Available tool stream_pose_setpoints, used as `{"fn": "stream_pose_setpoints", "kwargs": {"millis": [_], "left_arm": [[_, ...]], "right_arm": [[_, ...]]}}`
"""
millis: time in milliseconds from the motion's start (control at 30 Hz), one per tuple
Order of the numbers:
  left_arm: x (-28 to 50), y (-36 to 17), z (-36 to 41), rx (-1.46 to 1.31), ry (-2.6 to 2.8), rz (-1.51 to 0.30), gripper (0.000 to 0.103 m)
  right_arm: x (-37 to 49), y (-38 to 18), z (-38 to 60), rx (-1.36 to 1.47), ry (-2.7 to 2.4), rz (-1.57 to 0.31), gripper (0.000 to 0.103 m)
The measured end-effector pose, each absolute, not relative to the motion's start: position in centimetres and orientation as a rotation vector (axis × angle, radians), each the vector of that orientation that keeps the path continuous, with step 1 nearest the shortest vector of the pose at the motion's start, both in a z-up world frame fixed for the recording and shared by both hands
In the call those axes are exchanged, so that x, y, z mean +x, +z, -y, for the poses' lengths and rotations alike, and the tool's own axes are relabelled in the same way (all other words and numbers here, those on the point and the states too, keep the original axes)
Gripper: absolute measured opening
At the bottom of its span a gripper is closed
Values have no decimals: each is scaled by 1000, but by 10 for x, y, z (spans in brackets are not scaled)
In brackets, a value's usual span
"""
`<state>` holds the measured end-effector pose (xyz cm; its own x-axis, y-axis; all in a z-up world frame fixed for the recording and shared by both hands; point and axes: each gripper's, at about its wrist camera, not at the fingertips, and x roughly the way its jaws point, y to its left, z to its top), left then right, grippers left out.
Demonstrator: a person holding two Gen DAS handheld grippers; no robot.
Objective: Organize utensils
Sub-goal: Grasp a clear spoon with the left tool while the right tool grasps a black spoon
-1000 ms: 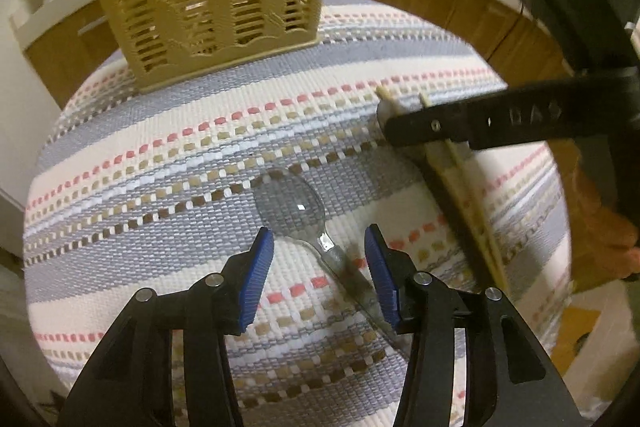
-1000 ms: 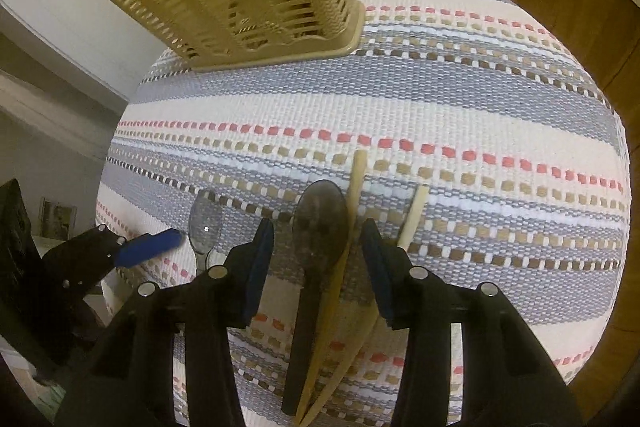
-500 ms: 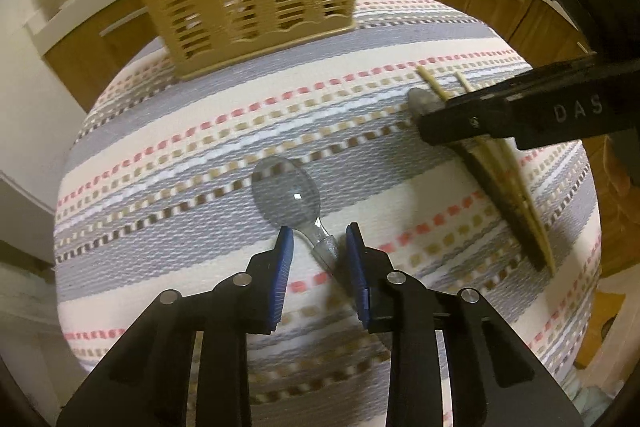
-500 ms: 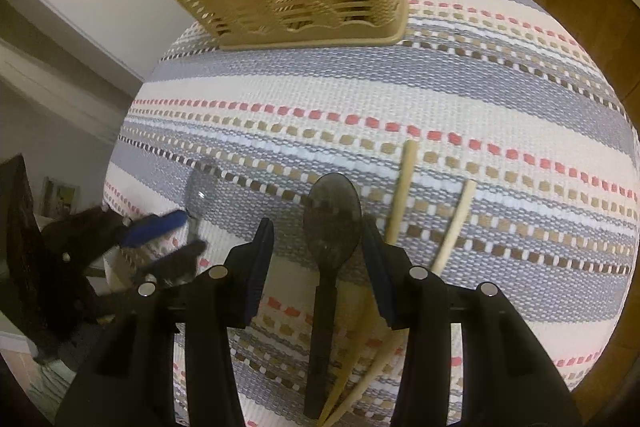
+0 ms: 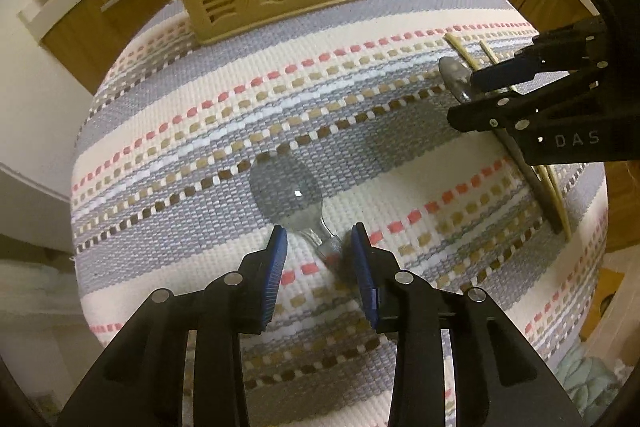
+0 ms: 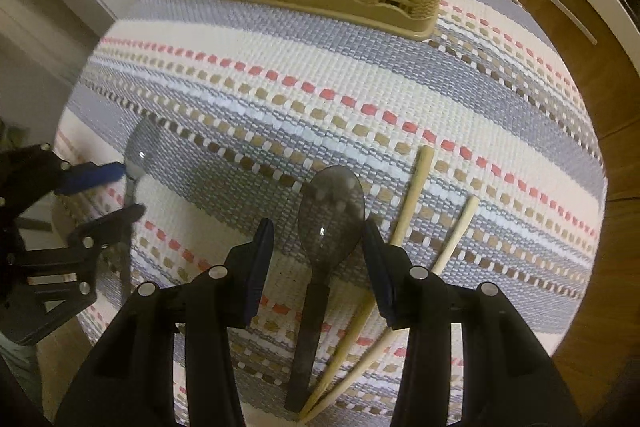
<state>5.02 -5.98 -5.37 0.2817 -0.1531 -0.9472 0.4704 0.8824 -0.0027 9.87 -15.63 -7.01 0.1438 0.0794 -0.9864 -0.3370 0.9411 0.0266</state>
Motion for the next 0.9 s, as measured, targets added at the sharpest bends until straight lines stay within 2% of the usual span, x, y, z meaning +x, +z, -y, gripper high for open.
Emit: {"fn": "stream_pose_setpoints", "kwargs": {"millis": [167, 233, 267, 467, 533, 733, 767, 800, 833, 900], "left_arm": [[60, -48, 52, 280, -401, -1236, 33], [67, -46, 47, 267, -373, -1237, 46], [72, -45, 45, 263, -357, -1235, 48], [95, -51, 43, 252, -322, -1268, 49], [104, -53, 45, 244, -312, -1263, 53], [123, -51, 50, 244, -311, -1259, 52], [122, -50, 51, 245, -319, -1254, 49], [118, -49, 52, 249, -320, -1249, 39], [117, -47, 53, 252, -324, -1240, 36], [114, -48, 51, 257, -319, -1219, 35]], "right_arm": [[105, -73, 142, -239, 296, -1415, 42], [105, -72, 142, -221, 294, -1421, 42], [105, -72, 143, -215, 296, -1424, 42], [108, -73, 144, -202, 306, -1448, 42], [111, -74, 140, -205, 304, -1453, 42], [111, -76, 143, -262, 313, -1429, 42], [109, -75, 143, -288, 306, -1413, 35], [107, -75, 145, -298, 311, -1403, 31], [104, -76, 144, -301, 319, -1398, 29], [99, -75, 142, -322, 323, -1378, 29]]}}
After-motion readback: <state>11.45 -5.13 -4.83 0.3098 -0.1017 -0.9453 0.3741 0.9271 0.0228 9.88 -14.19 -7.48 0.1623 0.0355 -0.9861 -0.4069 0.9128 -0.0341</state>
